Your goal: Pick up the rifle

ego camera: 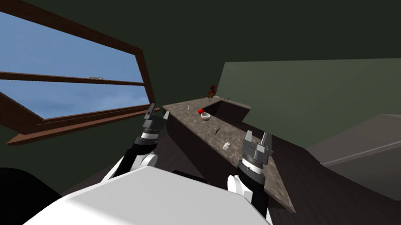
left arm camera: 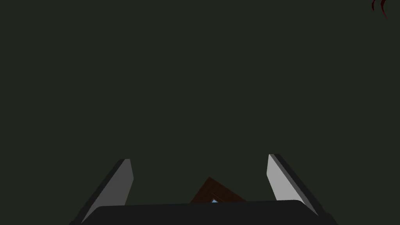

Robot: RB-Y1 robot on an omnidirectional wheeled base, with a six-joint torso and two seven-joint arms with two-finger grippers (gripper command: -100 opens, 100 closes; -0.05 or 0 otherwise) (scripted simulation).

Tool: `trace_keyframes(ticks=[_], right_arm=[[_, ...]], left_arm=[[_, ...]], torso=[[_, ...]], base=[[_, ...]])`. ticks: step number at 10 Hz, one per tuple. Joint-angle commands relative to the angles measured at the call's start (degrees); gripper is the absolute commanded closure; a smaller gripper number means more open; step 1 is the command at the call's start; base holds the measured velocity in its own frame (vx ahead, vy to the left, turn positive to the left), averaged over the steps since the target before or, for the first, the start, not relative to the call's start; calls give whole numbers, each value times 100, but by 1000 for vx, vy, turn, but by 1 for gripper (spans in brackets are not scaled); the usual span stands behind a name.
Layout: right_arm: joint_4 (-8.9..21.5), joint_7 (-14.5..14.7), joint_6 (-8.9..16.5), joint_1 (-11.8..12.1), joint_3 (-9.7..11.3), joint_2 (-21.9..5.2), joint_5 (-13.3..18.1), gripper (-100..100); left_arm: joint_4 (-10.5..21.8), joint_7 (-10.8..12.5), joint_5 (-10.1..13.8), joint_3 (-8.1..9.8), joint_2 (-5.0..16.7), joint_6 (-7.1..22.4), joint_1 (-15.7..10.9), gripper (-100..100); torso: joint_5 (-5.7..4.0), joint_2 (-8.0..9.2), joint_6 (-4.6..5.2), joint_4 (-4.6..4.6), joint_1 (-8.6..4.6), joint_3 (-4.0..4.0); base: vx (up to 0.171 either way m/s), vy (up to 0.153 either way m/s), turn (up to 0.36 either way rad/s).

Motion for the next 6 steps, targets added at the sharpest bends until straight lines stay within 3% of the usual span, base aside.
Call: trace_keyframes(ticks=[1, 6], right_arm=[[57, 110, -19, 1, -40, -257, 93, -100], [358, 634, -101, -46, -217, -808, 542, -100]], left_arm=[[0, 0, 0, 0, 0, 0, 0, 0], [0, 0, 0, 0, 0, 0, -1, 0]], torso=[[0, 0, 0, 0, 0, 0], [-2, 35, -1, 8, -6, 20]], base=[[-39, -6, 56], [-81, -9, 87]])
